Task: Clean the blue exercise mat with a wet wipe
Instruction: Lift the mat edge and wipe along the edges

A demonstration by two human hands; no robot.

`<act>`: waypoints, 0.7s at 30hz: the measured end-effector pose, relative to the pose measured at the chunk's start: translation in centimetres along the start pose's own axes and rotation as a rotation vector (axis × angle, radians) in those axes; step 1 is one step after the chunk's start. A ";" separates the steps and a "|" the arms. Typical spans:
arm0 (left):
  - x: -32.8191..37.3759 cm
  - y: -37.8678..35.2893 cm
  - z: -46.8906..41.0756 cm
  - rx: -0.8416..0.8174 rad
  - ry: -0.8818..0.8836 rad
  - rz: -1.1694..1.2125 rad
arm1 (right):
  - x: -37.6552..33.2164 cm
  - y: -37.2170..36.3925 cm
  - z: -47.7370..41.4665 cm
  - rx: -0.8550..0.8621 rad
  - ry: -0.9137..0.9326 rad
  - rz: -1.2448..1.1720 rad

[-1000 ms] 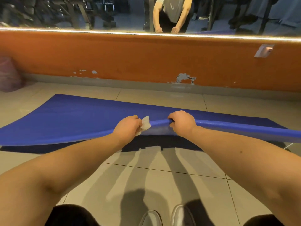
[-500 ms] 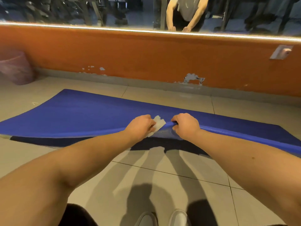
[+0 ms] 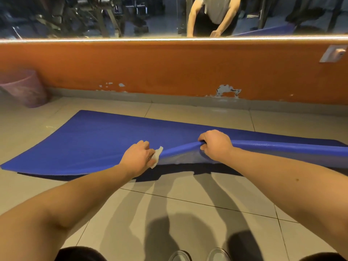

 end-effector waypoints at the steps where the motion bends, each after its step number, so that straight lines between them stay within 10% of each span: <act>1: 0.0 0.0 -0.2 0.023 -0.032 -0.023 | 0.3 0.2 -0.1 0.005 -0.001 -0.012; 21: 2.7 6.7 -4.7 -0.021 -0.167 -0.156 | -9.9 1.1 -3.5 -0.110 0.102 0.031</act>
Point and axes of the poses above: each hand's wrist, its own z-axis away from the middle knuckle, its own y-axis out of the back of the hand, x = y × z, the point moved 3 cm from there along -z, towards the middle knuckle
